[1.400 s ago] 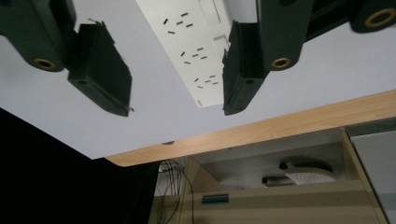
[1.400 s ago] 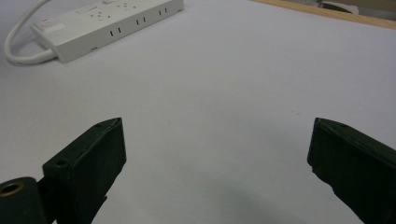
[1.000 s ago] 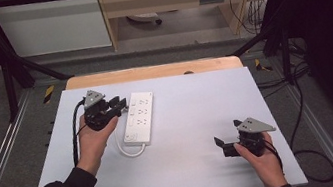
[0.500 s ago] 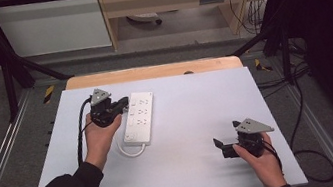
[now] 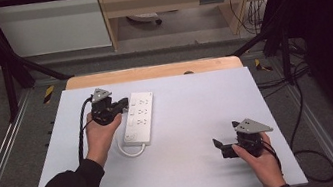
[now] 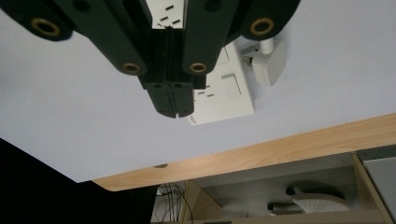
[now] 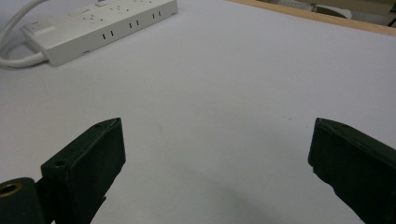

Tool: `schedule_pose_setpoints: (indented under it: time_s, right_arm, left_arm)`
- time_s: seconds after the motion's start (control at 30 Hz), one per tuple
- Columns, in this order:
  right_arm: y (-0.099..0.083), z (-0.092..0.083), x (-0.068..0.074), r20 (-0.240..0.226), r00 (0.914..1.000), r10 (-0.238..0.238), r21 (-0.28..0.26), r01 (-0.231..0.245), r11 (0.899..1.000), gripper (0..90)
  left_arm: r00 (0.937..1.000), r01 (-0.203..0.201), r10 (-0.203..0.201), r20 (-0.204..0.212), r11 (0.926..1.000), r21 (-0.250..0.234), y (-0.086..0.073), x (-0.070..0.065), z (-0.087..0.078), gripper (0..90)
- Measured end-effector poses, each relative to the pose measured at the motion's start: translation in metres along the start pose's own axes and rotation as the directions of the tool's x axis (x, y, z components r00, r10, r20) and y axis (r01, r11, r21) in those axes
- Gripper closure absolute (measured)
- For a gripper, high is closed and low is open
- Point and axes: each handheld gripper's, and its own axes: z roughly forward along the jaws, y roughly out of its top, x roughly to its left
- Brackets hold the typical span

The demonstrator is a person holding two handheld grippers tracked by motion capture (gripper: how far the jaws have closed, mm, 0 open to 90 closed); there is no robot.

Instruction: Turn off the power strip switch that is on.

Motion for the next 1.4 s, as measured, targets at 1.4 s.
schedule_pose_setpoints:
  time_s: [1.4]
  right_arm:
    - [-0.001,0.006,0.002,-0.031,0.9982,0.050,0.002,-0.050,0.999,4.5]
  left_arm:
    - [0.9969,0.073,-0.069,-0.037,0.9931,0.092,-0.022,0.018,0.017,90.0]
